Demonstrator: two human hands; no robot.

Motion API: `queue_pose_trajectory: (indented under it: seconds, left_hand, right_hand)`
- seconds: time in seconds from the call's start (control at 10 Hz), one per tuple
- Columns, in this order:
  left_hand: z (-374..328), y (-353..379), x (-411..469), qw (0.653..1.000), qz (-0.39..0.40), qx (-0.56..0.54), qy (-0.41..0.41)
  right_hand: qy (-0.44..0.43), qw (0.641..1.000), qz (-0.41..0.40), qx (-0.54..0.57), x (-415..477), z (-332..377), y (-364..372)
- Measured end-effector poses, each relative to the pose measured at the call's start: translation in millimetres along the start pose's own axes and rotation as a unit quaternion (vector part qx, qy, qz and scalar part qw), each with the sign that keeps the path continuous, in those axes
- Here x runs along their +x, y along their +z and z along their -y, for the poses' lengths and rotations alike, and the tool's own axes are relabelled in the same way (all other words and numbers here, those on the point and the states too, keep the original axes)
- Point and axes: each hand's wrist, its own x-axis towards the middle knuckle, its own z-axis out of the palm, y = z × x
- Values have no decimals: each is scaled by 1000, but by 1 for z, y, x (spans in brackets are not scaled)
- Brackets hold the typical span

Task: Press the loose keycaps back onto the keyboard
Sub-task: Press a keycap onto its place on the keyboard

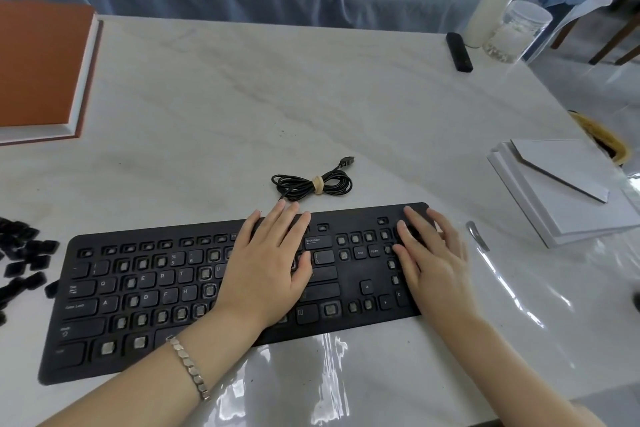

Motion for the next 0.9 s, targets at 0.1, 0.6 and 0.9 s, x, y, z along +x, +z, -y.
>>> queue_pose_trajectory:
  seconds: [0.1,0.6,0.9]
  left_hand:
    - [0,0,-1,1000,1,1,0]
    - [0,0,0,1000,-10,-1,4]
    - [0,0,0,1000,1,-6,-3]
  right_hand:
    - [-7,998,49,-33,-5,14,0]
    - [36,985,163,-44,-5,22,-7]
    - [76,979,187,-12,-2,28,-12]
